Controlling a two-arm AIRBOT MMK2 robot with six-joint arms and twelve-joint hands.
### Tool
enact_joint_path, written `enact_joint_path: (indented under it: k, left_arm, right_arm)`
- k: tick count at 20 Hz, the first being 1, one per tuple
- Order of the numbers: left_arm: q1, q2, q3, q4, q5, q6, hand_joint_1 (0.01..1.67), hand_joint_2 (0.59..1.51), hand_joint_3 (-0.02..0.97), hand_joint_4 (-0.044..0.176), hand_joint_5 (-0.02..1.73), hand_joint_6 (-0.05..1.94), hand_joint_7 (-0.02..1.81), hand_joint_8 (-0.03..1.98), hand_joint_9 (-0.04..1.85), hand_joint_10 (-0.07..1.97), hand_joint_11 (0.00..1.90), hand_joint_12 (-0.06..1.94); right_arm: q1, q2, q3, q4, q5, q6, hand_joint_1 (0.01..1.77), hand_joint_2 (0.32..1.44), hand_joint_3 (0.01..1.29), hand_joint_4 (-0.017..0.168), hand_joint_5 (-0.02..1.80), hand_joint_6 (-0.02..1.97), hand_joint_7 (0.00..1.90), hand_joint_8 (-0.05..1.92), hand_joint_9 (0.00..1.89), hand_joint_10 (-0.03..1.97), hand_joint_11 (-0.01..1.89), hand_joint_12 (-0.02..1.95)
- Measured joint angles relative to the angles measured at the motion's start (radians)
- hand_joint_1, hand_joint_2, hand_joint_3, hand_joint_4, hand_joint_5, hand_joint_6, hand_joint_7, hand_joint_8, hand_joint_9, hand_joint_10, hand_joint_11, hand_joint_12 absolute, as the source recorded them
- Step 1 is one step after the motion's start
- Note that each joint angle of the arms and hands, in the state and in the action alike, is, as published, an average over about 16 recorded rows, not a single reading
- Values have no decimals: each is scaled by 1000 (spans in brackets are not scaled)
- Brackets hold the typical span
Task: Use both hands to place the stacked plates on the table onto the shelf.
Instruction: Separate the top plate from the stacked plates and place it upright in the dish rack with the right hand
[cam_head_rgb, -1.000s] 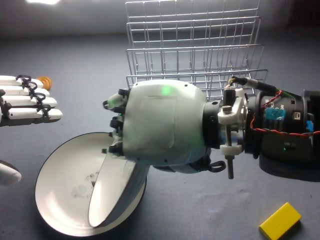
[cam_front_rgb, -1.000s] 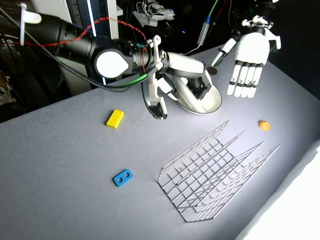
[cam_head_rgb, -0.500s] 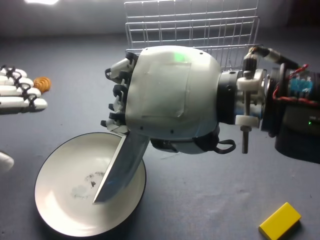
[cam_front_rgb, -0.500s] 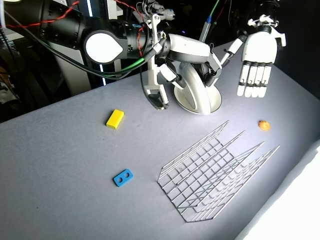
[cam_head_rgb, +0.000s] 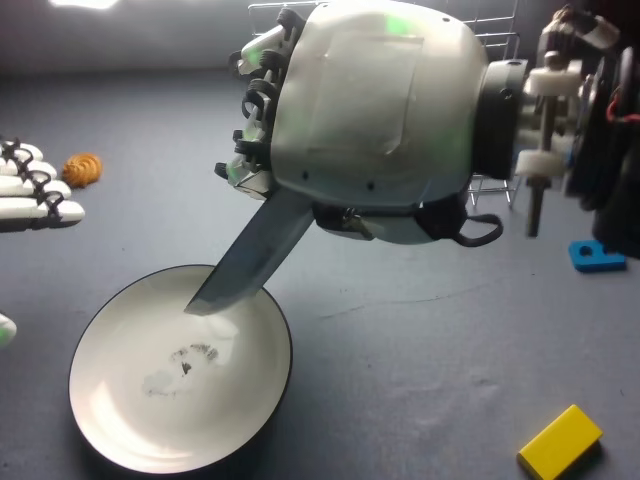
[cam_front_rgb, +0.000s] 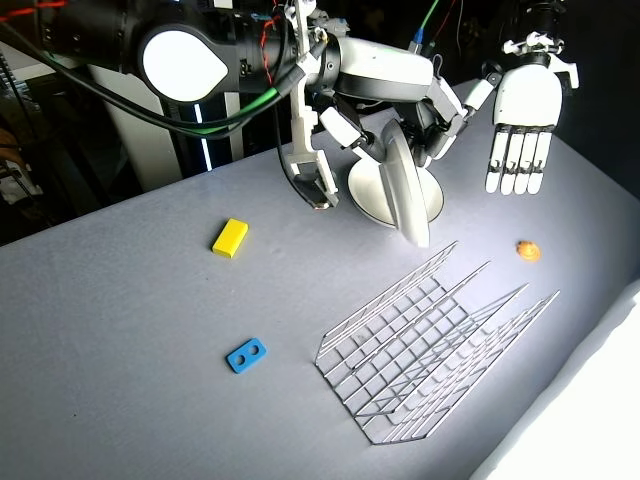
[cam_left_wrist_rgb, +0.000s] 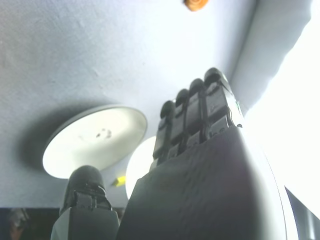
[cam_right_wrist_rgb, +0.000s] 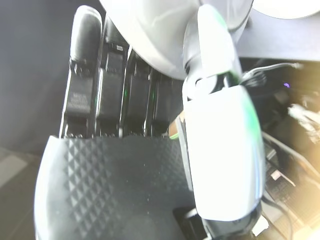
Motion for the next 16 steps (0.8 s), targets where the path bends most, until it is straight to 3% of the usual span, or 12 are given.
enact_joint_path:
  k: [7,16]
  left_arm:
    - [35,0,-2,62,-104,0,17,1130,12,4,58,19,55,1,34,12,15,16]
    - [70,1,-24,197,-251,0,18,1135,12,4,57,19,52,0,29,12,17,16]
  right_arm:
    - [80,30,38,-1,-36,168,1184,1057,12,-2,886,1047,1005,965,999,573,600,1362]
    - [159,41,115,3,-67,396,1187,1057,12,-3,883,1008,1006,978,1008,569,595,1363]
